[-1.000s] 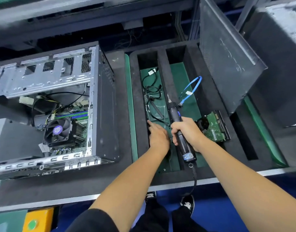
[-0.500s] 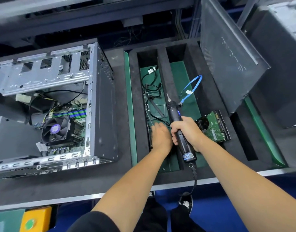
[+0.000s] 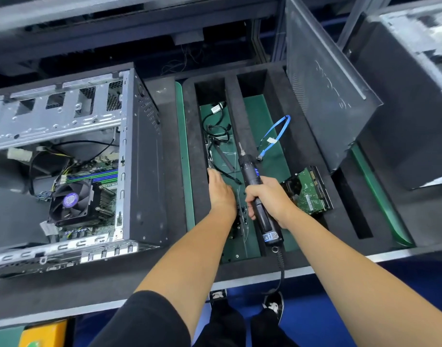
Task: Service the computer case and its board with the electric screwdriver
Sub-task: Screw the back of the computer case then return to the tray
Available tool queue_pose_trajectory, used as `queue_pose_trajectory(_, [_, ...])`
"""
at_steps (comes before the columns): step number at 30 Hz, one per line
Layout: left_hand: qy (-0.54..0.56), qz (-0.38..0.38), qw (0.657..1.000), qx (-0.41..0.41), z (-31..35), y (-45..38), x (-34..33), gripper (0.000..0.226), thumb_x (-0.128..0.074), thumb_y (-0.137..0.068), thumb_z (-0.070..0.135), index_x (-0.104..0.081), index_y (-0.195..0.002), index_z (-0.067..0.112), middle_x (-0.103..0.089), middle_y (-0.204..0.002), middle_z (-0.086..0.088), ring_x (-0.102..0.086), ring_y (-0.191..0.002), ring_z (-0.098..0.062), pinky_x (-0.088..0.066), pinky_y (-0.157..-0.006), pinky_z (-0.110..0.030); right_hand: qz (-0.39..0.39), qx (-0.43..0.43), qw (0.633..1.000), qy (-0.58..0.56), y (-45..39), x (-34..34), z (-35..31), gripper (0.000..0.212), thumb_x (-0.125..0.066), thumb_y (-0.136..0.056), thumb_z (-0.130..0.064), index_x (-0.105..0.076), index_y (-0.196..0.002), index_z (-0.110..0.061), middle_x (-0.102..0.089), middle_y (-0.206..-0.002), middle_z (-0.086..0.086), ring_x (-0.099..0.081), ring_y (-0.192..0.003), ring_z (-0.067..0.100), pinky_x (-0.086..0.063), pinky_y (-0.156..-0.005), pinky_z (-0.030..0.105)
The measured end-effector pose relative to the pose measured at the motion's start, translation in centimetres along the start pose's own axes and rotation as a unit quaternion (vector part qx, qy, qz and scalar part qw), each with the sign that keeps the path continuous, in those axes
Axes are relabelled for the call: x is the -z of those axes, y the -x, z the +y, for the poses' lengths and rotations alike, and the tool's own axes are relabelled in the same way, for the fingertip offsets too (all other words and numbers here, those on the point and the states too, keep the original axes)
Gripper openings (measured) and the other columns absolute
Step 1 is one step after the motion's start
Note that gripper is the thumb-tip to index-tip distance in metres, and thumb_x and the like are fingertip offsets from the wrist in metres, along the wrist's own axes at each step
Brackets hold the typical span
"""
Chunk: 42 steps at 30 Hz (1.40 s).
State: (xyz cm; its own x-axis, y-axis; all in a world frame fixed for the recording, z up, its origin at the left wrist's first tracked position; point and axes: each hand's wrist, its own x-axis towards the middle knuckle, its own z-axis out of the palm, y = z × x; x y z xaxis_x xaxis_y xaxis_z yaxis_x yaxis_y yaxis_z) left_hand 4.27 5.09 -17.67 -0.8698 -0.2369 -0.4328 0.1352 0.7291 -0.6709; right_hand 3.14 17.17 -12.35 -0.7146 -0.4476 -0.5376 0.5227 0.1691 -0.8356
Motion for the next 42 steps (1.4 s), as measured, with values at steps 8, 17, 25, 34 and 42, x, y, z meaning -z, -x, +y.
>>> queue_pose_trajectory(8, [0.110, 0.020, 0.993, -0.028, -0.4, -0.9, 0.3, 0.033, -0.036, -0.100, 0.025, -0.052, -0.128, 0.018, -0.056, -0.125, -0.005, -0.039, -0.121, -0.032, -0.036, -0.093, -0.033, -0.005, -0.002, 1.000, -0.003, -0.1, 0.2, 0.1, 0.024, -0.058, -0.059, -0.003, -0.043, -0.076, -0.009, -0.049, -0.052, 0.011, -0.049, -0.044, 0.026, -0.046, -0.045, 0.032])
queue_pose_trajectory(17, [0.174, 0.055, 0.982, -0.051, -0.3, -0.7, 0.1, 0.027, -0.037, -0.098, 0.010, -0.056, -0.116, 0.017, -0.059, -0.114, -0.004, -0.048, -0.106, -0.023, -0.023, -0.054, -0.024, -0.008, -0.002, 1.000, -0.003, 0.0, 0.1, 0.0, 0.026, -0.058, -0.058, -0.004, -0.043, -0.078, -0.010, -0.048, -0.053, 0.011, -0.048, -0.044, 0.025, -0.045, -0.045, 0.032])
queue_pose_trajectory(25, [0.139, 0.048, 0.989, -0.033, -0.1, -0.2, 0.1, 0.031, -0.033, -0.101, 0.015, -0.052, -0.124, 0.010, -0.052, -0.121, -0.010, -0.047, -0.109, -0.022, -0.029, -0.072, -0.027, -0.008, 0.002, 1.000, -0.002, 0.1, 0.2, -0.1, 0.024, -0.058, -0.059, -0.004, -0.044, -0.077, -0.009, -0.050, -0.053, 0.010, -0.050, -0.045, 0.026, -0.046, -0.044, 0.032])
queue_pose_trajectory(34, [0.118, 0.050, 0.990, -0.065, -0.1, 0.3, 0.4, 0.030, -0.033, -0.099, 0.009, -0.050, -0.123, 0.000, -0.053, -0.120, -0.013, -0.052, -0.108, -0.022, -0.027, -0.058, -0.024, 0.005, 0.006, 1.000, 0.003, 0.0, 0.1, 0.1, 0.022, -0.058, -0.060, -0.004, -0.044, -0.076, -0.009, -0.051, -0.052, 0.008, -0.050, -0.043, 0.027, -0.045, -0.044, 0.031])
queue_pose_trajectory(42, [0.036, 0.026, 0.991, -0.127, -0.3, 0.9, 0.0, 0.027, -0.041, -0.098, 0.017, -0.053, -0.122, 0.014, -0.054, -0.121, -0.003, -0.052, -0.111, -0.020, -0.033, -0.074, -0.026, 0.018, 0.011, 1.000, 0.010, 0.2, -0.1, 0.2, 0.023, -0.060, -0.058, -0.006, -0.043, -0.072, -0.010, -0.051, -0.053, 0.007, -0.052, -0.045, 0.027, -0.045, -0.045, 0.031])
